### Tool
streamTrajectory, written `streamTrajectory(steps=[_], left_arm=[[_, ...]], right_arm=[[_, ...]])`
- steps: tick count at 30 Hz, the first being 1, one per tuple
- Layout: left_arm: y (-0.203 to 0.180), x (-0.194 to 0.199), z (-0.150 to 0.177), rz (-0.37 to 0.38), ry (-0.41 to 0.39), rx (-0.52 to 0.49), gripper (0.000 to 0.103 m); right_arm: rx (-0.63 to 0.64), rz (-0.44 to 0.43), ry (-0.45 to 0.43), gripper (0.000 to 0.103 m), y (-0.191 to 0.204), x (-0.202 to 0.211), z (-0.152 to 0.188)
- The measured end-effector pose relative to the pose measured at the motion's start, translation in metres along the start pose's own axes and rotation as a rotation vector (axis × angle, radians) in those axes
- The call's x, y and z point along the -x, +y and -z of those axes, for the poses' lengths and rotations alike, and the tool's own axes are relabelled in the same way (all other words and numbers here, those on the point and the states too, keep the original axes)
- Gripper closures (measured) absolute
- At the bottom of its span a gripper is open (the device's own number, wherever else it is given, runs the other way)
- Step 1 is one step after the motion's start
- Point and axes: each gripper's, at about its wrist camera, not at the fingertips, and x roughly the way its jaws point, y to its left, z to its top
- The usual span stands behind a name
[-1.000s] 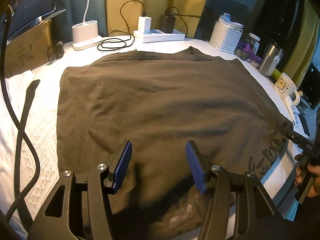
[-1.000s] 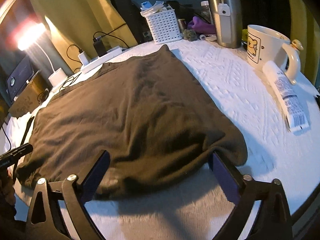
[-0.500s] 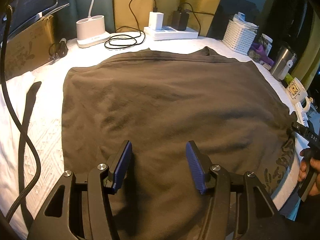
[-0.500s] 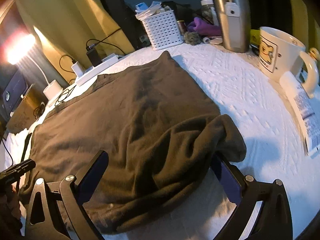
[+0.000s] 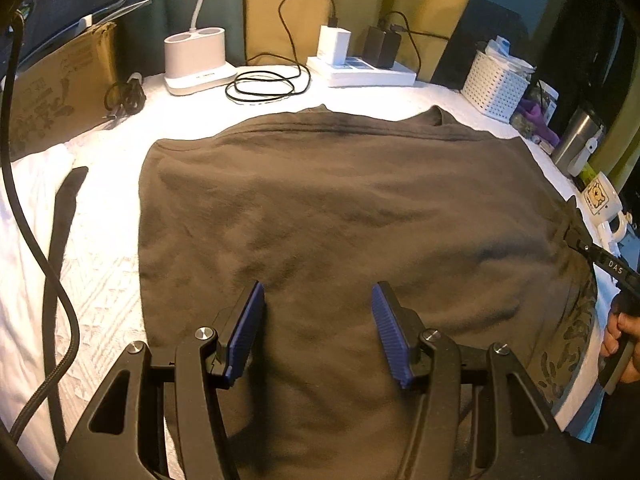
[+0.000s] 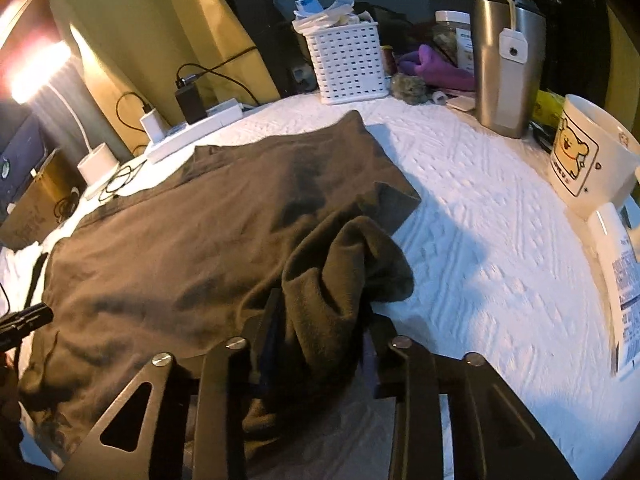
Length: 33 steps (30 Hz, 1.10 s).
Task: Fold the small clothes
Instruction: 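Grasp the shirt's hem edge with the right gripper and lift it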
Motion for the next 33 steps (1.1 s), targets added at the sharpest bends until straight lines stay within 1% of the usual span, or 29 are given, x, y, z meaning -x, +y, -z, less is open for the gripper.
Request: streamTrajectory(steps=[5,8,12,16,20,26,29,33], left_arm=[[0.016,0.005,0.0,-0.001,-0.022,0.028,0.047],[0.03,0.014,0.0,-0.008,-0.051,0.049,0.047],[0.049,0.025,0.004,-0.019,-0.083,0.079,0.047],[0.067,0.033,0.011,-0.026,-0.106,0.108,0.047],[0.083,0.042,0.018,-0.031,-0.127,0.13,0.047],[0.102,0.054,0.034,-0.037,-0.15,0.159,0.047],[0.108,0.057,0.04,-0.037,-0.152,0.167,0.047],[0.112,0.062,0.048,-0.039,-0.157,0.173,0.047]], right_arm=[[0.056,-0.019,-0.044,0.073,0.027,0.014,-0.014],[0.108,-0.04,-0.073,0.074,0.05,0.022,-0.023],[0.188,-0.083,-0.099,0.074,0.091,0.032,-0.03],[0.268,-0.144,-0.099,0.075,0.134,0.037,-0.028],[0.349,-0.218,-0.083,0.075,0.178,0.037,-0.02],[0.48,-0.314,-0.02,0.075,0.243,0.03,0.012],[0.53,-0.344,0.013,0.075,0.266,0.026,0.031],[0.575,-0.381,0.06,0.075,0.286,0.021,0.052]])
